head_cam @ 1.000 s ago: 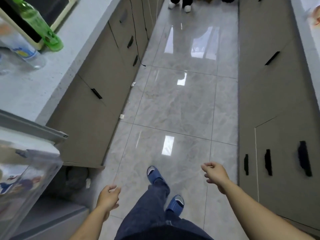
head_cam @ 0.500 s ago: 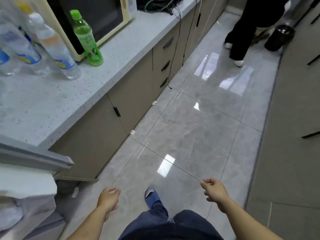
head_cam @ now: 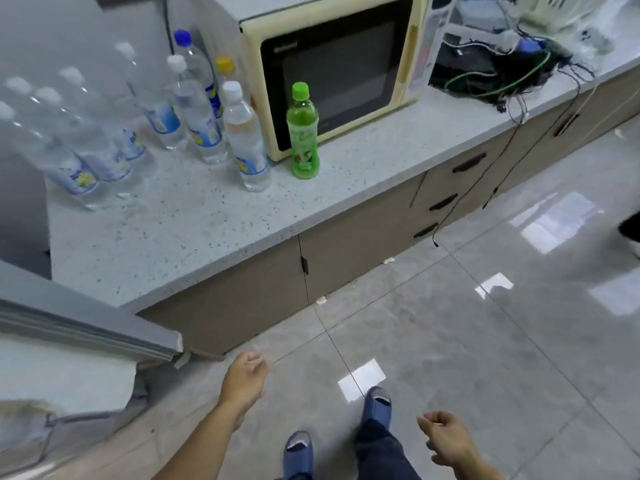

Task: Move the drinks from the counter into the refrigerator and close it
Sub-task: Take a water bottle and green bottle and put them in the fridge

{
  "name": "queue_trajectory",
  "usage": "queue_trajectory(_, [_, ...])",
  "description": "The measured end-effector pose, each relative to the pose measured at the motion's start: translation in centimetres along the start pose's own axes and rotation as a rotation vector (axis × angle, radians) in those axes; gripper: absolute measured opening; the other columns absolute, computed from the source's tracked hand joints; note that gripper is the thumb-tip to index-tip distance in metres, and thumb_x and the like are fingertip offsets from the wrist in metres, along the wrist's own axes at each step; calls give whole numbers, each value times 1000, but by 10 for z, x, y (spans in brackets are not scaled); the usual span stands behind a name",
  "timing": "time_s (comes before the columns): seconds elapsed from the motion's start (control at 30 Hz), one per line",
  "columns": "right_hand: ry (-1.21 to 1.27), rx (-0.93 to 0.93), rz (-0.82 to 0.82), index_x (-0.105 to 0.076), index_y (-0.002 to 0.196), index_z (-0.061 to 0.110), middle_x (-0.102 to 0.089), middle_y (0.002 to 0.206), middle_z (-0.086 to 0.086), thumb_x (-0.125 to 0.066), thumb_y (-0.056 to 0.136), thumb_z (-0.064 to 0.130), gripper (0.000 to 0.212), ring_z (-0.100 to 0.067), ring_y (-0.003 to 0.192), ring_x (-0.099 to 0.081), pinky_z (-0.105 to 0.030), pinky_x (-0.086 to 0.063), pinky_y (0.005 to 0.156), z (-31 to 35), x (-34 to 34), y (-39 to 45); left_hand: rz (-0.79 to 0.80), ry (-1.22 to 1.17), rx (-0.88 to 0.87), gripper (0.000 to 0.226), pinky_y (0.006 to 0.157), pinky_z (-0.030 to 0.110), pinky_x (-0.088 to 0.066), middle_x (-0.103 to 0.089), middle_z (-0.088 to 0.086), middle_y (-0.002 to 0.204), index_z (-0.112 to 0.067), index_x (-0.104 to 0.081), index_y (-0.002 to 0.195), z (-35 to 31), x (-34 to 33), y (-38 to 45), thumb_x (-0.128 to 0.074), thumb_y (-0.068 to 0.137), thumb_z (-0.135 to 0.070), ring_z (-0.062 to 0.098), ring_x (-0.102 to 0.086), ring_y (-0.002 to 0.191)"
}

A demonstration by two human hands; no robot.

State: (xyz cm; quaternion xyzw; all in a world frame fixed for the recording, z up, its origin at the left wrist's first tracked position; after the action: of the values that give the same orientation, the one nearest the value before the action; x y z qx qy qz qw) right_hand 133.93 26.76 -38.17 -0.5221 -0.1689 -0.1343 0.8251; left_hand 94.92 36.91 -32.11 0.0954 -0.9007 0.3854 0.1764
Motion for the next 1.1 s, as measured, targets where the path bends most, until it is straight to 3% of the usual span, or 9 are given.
queue_trajectory(0.2, [-53,272,146,-63,87,6,-57,64,-7,-69,89,13,9,-21,55,-48,-25,-40,48,150,10,34,-190,-84,-32,8,78,41,-57,-65,2,102,-26,-60,97,-41,-6,1,-57,95,-18,22,-64,91])
queue_trajectory(0.3, [-91,435,198,-63,90,5,-60,76,-8,-65,92,11,7,-21,69,-54,-31,-45,64,223,4,26,-241,-131,-47,14,87,45,-56,-64,1,106,-25,-59,108,-62,-7,0,-60,95,-22,22,-64,98])
queue_trajectory(0.4, [-91,606,250,-59,83,6,-53,76,-6,-58,92,2,10,-21,74,-48,-33,-41,70,290,-11,11,-304,-223,-70,19,74,35,-57,-65,0,105,-26,-59,114,-85,-7,0,-61,95,-27,17,-65,94])
queue_trajectory(0.5, [-69,721,308,-64,96,10,-60,81,-3,-64,93,13,4,-18,77,-58,-39,-53,79,346,-32,-7,-362,-278,-124,16,63,26,-55,-66,0,103,-31,-59,111,-110,0,2,-60,96,-28,16,-66,90])
queue_trajectory(0.67, [-2,934,284,-65,99,21,-64,81,4,-69,91,21,10,-1,71,-60,-13,-49,68,423,-63,-25,-410,-325,-228,21,60,19,-53,-65,-1,101,-34,-58,114,-158,18,14,-60,94,-30,16,-66,90])
queue_trajectory(0.8, [15,1028,219,-58,115,24,-61,94,7,-69,90,29,28,1,75,-62,-12,-48,65,475,-82,-29,-436,-422,-280,24,64,20,-56,-63,-10,105,-37,-57,113,-209,30,44,-63,93,-28,9,-65,93])
queue_trajectory(0.9, [3,1062,130,-50,124,30,-55,110,8,-74,85,38,47,-11,93,-60,-25,-48,76,511,-89,-30,-453,-432,-312,33,75,28,-58,-63,-17,107,-35,-56,118,-248,40,69,-68,88,-29,5,-65,94])
queue_trajectory(1.0, [8,1049,82,-39,139,28,-46,131,3,-79,78,45,75,-15,112,-52,-33,-49,90,540,-99,-25,-427,-402,-347,48,73,21,-51,-59,-13,119,-35,-49,127,-284,47,93,-72,85,-32,0,-61,97])
queue_trajectory(1.1, [29,1038,73,-32,146,25,-40,143,-1,-84,72,46,93,-18,127,-44,-39,-44,105,559,-109,-15,-382,-375,-371,73,83,23,-44,-48,-12,132,-35,-37,140,-308,50,116,-78,80,-35,6,-52,111])
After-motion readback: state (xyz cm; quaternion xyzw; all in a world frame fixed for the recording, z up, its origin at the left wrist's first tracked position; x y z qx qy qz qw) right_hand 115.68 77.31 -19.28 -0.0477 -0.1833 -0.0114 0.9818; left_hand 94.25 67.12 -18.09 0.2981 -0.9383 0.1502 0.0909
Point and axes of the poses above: each hand's wrist, its own y-axis towards the middle knuckle, its own x-axis out of the back of the hand, z = x × y, the point moved 4 cm from there along y, towards the middle knuckle
